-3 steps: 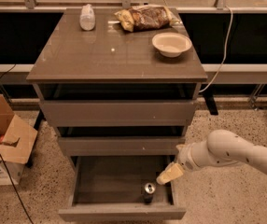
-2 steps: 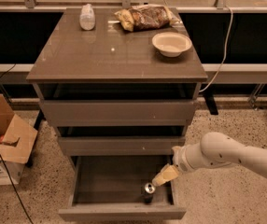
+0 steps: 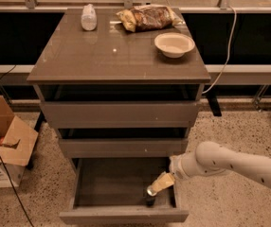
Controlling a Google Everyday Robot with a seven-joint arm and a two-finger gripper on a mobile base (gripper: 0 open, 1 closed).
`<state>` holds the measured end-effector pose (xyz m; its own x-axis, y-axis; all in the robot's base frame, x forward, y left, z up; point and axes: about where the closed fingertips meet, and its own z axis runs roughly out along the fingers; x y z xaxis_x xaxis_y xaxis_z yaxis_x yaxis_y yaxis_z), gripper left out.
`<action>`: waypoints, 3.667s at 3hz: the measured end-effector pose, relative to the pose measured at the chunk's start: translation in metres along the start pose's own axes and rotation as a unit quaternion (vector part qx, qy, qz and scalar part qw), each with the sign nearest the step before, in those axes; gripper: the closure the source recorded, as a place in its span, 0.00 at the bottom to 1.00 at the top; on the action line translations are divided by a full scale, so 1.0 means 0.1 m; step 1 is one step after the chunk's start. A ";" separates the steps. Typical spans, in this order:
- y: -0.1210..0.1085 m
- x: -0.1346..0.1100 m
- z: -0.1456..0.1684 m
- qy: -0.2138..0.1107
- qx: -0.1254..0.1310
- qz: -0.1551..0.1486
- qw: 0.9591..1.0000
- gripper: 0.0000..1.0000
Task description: Pick redbull can from bottom drawer and place on counter
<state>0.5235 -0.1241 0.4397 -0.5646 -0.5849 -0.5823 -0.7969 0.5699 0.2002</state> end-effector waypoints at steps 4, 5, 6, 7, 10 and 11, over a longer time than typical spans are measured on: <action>-0.13 0.38 0.79 -0.010 -0.004 0.050 0.999 0.00; -0.16 0.51 1.03 -0.013 -0.002 0.066 0.998 0.00; -0.22 0.64 1.25 -0.017 -0.004 0.086 0.996 0.00; -0.30 0.77 1.46 -0.023 -0.011 0.111 0.993 0.00; -0.56 1.08 1.99 -0.022 -0.037 0.176 0.983 0.16; -0.54 1.12 2.06 -0.016 -0.040 0.184 0.982 0.39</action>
Offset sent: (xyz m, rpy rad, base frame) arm 0.0154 0.0050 -0.0806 0.1108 0.0729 -0.0517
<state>0.5480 -0.1016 0.2015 -0.8120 -0.3282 -0.4826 -0.5546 0.6913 0.4632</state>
